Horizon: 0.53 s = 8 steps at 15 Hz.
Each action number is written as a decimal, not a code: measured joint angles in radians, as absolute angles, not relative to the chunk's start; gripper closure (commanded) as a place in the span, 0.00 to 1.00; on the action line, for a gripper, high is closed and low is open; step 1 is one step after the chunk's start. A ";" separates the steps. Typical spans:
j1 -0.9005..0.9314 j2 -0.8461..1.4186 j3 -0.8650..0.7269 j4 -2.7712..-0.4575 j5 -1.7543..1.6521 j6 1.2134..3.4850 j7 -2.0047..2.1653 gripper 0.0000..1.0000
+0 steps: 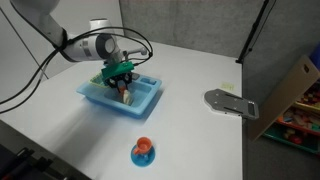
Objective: Pick up the orange cup and put it in the sink
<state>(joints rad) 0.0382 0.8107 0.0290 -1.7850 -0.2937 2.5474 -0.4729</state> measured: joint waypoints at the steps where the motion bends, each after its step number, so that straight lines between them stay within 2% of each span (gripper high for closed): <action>1: 0.038 0.812 0.029 -1.783 -0.294 2.547 -0.473 0.32; 5: 0.036 0.815 0.030 -1.779 -0.294 2.547 -0.473 0.04; 6: 0.035 0.815 0.030 -1.779 -0.294 2.547 -0.473 0.00; 8: 0.033 0.815 0.033 -1.779 -0.294 2.547 -0.473 0.00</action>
